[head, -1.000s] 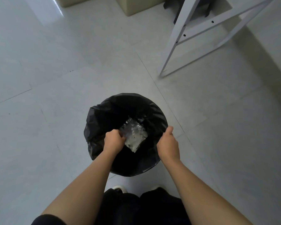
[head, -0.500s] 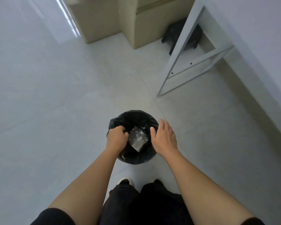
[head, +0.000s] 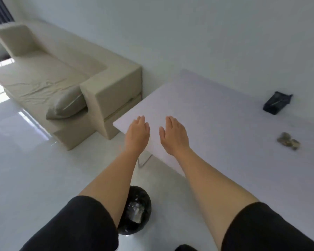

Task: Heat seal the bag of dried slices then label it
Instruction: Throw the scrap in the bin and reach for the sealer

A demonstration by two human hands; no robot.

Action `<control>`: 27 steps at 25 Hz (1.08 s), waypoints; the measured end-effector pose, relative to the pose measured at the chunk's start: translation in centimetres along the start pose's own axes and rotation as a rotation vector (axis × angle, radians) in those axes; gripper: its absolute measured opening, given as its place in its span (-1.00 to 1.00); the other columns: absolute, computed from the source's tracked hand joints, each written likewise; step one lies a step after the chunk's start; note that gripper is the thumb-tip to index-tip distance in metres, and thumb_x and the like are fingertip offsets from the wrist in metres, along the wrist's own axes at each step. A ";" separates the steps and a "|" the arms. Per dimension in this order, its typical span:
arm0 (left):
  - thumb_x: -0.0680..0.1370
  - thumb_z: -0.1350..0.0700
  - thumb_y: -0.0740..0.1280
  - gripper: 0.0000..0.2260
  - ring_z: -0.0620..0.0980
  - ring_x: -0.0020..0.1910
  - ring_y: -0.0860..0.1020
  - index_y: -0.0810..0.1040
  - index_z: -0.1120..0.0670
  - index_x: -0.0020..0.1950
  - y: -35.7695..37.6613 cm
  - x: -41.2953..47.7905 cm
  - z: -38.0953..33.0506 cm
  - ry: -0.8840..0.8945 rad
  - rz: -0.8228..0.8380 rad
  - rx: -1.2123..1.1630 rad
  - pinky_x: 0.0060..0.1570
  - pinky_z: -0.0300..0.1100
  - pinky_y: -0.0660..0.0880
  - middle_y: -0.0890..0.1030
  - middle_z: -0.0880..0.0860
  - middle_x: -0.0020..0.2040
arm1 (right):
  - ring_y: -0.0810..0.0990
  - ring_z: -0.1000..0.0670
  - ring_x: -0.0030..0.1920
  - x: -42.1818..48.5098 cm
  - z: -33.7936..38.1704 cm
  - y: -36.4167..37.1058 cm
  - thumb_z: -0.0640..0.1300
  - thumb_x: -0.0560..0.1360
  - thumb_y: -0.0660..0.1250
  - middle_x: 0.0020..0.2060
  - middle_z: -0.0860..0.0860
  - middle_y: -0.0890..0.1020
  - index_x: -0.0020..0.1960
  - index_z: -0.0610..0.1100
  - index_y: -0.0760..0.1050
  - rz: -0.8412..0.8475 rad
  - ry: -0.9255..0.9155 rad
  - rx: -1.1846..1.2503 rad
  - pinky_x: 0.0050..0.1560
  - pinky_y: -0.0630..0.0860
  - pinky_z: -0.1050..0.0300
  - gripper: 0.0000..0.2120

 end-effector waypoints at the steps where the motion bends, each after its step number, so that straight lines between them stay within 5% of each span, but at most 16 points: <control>1: 0.63 0.12 0.02 -0.65 0.21 0.26 0.42 0.33 0.24 0.34 0.4 0.9 -3.3 0.067 0.019 0.025 0.19 0.04 0.37 0.44 0.22 0.33 | 0.24 -0.14 0.43 0.2 -2.3 -2.8 0.02 0.62 -0.03 0.44 -0.16 0.26 0.46 -0.24 0.12 -0.039 0.039 -0.017 0.44 0.20 -0.06 -0.50; 7: 0.64 0.07 0.00 -0.58 0.16 0.40 0.30 0.19 0.20 0.47 9.0 -1.2 -26.4 0.460 0.213 0.017 0.35 0.03 0.29 0.30 0.19 0.45 | 0.17 -0.13 0.46 -7.3 -22.5 -16.4 0.03 0.61 0.01 0.46 -0.16 0.21 0.47 -0.25 0.08 -0.262 0.406 -0.068 0.47 0.10 -0.04 -0.47; 14: 0.65 0.09 0.02 -0.57 0.14 0.47 0.19 0.16 0.23 0.48 26.3 -9.9 -47.0 0.674 0.487 -0.011 0.43 -0.03 0.14 0.21 0.19 0.51 | 0.07 -0.13 0.50 -22.7 -47.5 -21.9 0.16 0.56 0.08 0.50 -0.17 0.13 0.49 -0.26 0.00 -0.303 0.760 -0.130 0.48 0.01 -0.03 -0.31; 19: 0.64 0.14 0.04 -0.60 0.15 0.44 0.26 0.22 0.24 0.45 35.8 -13.4 -56.2 0.659 0.593 0.010 0.40 -0.01 0.20 0.27 0.20 0.47 | 0.12 -0.13 0.48 -31.2 -61.3 -23.4 0.16 0.52 0.18 0.48 -0.17 0.18 0.48 -0.26 0.04 -0.259 0.907 -0.134 0.47 0.05 0.01 -0.27; 23: 0.61 0.24 0.05 -0.72 0.24 0.18 0.46 0.33 0.30 0.28 41.2 -13.6 -60.4 0.638 0.614 0.049 0.12 0.02 0.36 0.47 0.27 0.24 | 0.11 -0.12 0.49 -34.7 -69.4 -23.1 0.24 0.46 0.23 0.48 -0.18 0.17 0.48 -0.27 0.01 -0.188 1.003 -0.124 0.48 0.04 0.02 -0.16; 27: 0.58 0.32 0.03 -0.54 0.10 0.46 0.24 0.18 0.16 0.49 45.5 -13.0 -60.9 0.461 0.777 -0.087 0.41 -0.10 0.18 0.26 0.15 0.49 | 0.17 -0.17 0.45 -37.2 -74.3 -19.8 0.20 0.38 0.39 0.44 -0.19 0.19 0.48 -0.26 -0.03 0.006 1.128 0.037 0.44 0.14 0.00 -0.05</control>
Point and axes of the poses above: each hand's wrist, its own x-axis towards the middle knuckle, its own y-axis out of the palm, z = x × y, the point moved 9 cm from there along x, towards the middle knuckle
